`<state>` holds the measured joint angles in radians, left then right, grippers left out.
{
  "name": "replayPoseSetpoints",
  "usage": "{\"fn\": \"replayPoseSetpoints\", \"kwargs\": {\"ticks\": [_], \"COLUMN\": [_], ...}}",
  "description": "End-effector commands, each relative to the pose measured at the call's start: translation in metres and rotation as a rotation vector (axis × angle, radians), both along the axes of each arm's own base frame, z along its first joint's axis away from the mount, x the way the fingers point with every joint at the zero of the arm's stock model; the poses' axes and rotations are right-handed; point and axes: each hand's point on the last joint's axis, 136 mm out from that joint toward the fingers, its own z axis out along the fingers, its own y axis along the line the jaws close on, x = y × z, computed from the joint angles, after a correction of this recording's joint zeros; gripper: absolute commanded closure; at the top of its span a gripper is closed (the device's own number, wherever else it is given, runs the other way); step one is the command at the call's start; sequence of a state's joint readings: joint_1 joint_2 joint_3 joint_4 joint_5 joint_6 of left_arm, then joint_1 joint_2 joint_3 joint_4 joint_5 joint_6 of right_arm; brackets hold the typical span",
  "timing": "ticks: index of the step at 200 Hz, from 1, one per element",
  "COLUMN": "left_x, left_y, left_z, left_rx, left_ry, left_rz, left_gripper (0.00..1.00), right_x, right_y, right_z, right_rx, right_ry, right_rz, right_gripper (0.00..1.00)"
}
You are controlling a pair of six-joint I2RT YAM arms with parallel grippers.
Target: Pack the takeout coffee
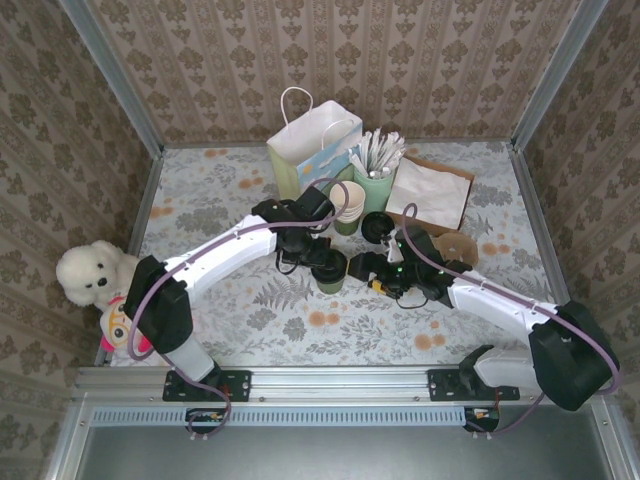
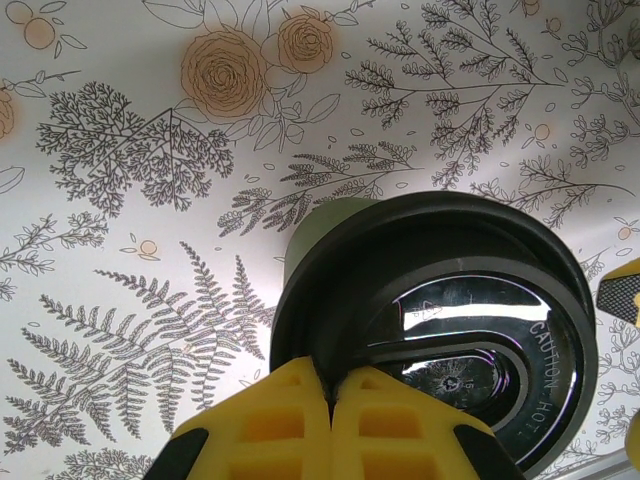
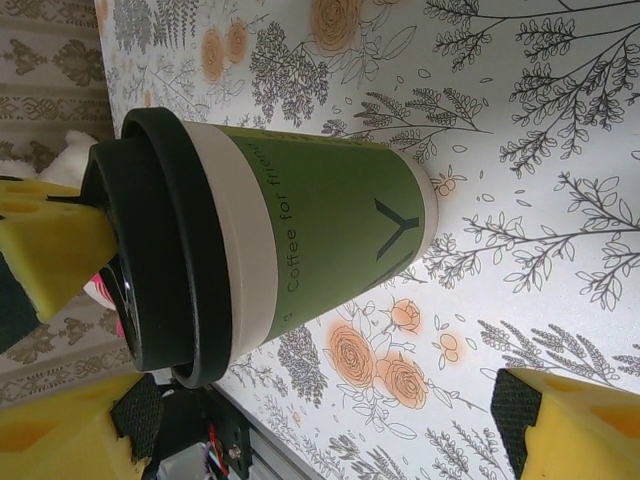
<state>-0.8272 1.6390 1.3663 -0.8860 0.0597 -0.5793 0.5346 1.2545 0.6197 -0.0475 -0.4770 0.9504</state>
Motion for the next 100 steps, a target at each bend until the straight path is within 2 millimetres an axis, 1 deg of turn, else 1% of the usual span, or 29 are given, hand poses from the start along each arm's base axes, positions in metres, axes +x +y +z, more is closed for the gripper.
{"fn": "replayPoseSetpoints", "kwargs": {"ticks": [1,63,100], "left_x": [-0.006,-0.008,-0.009], "left_y": [-0.002,-0.003,-0.003], "left_z": [-0.004,-0.011,-0.011], "left_rx": [0.025,0.036,0.042], "left_ry": [0.022,0.045,0.048], "left_rz": [-0.038,-0.036,-0.04], "left_gripper": [1.0,1.0,1.0], "right_x": [0.006,0.014,0.014], "right_y": [0.008,0.009,0.005], "right_z": [0.011,0.006,-0.005], "right_rx": [0.049,0.046,0.02], "right_ry": [-0.005,0.007,0.036], "right_rz": [0.005,-0.027,-0.05], "right_gripper": [0.11,0.13,0.13]}}
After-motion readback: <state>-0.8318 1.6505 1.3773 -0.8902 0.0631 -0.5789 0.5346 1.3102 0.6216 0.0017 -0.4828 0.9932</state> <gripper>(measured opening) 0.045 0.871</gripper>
